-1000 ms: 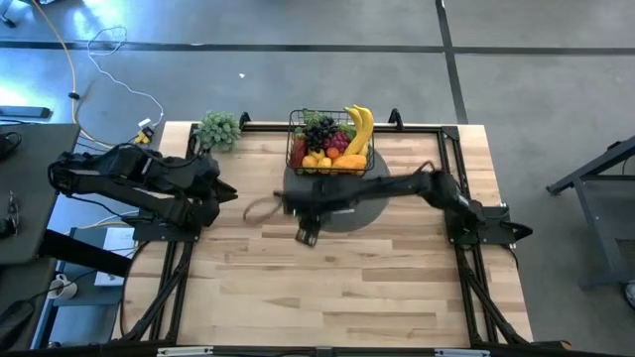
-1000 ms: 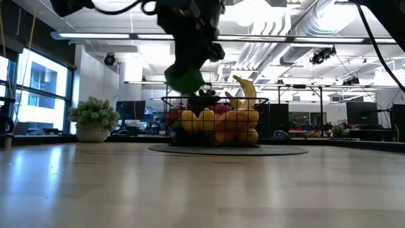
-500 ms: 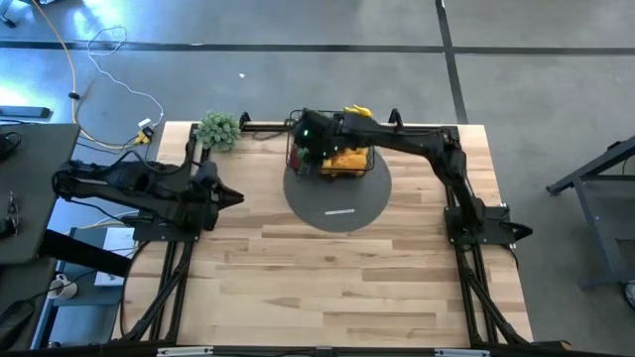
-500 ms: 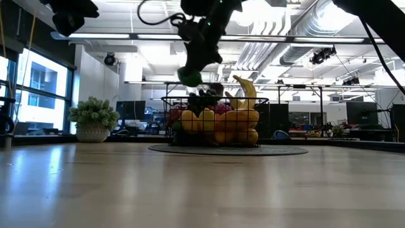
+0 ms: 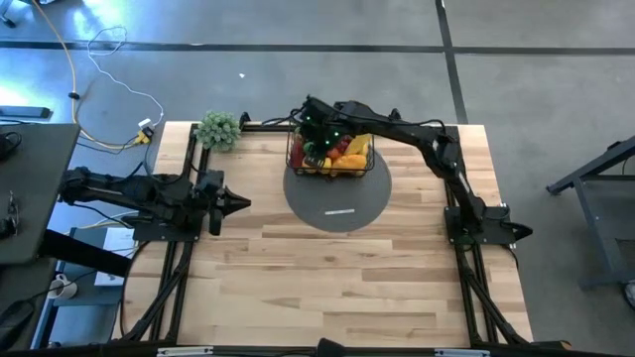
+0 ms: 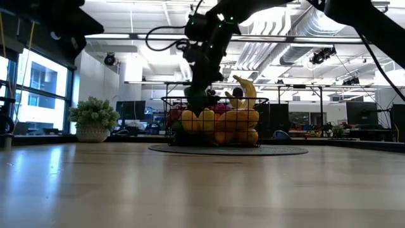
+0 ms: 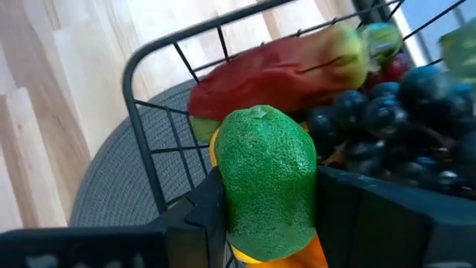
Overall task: Build produce basket
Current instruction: Put the lime into the wire basket, then return to Home Position
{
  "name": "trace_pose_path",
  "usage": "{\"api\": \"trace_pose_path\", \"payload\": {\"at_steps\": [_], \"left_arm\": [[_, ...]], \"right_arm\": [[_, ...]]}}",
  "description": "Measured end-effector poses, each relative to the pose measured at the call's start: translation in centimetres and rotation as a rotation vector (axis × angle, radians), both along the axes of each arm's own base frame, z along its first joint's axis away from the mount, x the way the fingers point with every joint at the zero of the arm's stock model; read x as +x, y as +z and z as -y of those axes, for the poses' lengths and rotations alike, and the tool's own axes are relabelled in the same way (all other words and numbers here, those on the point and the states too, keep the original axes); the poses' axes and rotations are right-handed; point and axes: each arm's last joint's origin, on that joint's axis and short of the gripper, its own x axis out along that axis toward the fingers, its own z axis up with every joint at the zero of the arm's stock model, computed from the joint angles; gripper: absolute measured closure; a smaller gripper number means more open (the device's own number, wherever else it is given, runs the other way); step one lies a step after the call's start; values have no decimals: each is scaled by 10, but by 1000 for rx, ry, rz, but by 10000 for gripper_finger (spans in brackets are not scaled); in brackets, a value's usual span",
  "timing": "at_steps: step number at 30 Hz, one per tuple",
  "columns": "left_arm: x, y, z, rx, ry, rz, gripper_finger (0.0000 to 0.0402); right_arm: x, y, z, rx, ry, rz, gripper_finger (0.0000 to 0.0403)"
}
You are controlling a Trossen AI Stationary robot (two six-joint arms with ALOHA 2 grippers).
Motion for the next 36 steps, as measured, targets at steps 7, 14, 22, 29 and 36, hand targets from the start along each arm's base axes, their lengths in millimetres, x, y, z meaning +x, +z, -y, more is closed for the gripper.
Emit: {"api": "trace_pose_path", "payload": {"at_steps": [7, 14, 22, 29, 36], "left_arm": [[-2, -25, 0, -12, 2, 106, 401], [-5, -46, 0, -24, 3, 211, 401], [-8, -47, 0, 10, -35, 268, 401], [-10, -39, 1, 95, -61, 337, 401], [-10, -39, 2, 107, -98, 338, 401]], "right_arm": [[3, -13, 1, 17, 0, -43, 267], [1, -14, 3, -17, -61, -67, 191], [-3, -4, 0, -2, -80, -68, 159], [-5, 26, -1, -17, -79, -21, 158], [-11, 62, -12, -21, -81, 41, 157]]}}
